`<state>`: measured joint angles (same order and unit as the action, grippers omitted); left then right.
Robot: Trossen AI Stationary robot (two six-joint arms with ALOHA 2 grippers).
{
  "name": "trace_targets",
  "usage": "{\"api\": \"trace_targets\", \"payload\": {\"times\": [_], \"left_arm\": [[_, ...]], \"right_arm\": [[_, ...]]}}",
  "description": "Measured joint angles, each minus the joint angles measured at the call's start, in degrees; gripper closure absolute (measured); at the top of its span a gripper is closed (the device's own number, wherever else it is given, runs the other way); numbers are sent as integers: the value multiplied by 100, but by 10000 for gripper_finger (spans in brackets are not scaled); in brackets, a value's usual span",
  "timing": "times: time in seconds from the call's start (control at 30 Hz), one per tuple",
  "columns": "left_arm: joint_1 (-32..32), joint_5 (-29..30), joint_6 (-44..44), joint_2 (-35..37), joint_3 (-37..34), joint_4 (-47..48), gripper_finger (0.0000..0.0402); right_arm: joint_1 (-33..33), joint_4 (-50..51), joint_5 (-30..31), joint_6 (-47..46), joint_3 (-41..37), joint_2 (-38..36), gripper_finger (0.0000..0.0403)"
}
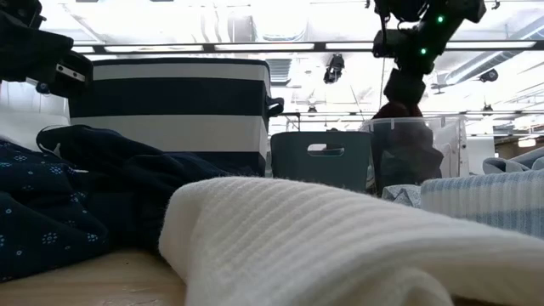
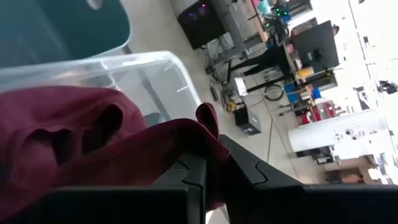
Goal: Pick & Place Cloths
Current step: Put the red boxer into the transparent bin
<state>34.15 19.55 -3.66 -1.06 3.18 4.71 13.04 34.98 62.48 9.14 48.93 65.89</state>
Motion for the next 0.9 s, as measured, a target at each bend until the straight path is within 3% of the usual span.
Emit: {"api": "trace_targets", "payload": {"times": [0.2,0.37,0.57,0.9], "left_arm": [[1,0,2,2,0,0,399],[0,0,0,2,0,0,399],[1,0,1,0,0,0,399],[0,2,2,2,0,0,399]], "right_arm": [[0,3,-68,-276,-192,0,357],[0,84,-744,-613,-215,0,348],[1,67,-793,-624,-150,-6,330],[0,71,-791,-901,68,-13,251]]}}
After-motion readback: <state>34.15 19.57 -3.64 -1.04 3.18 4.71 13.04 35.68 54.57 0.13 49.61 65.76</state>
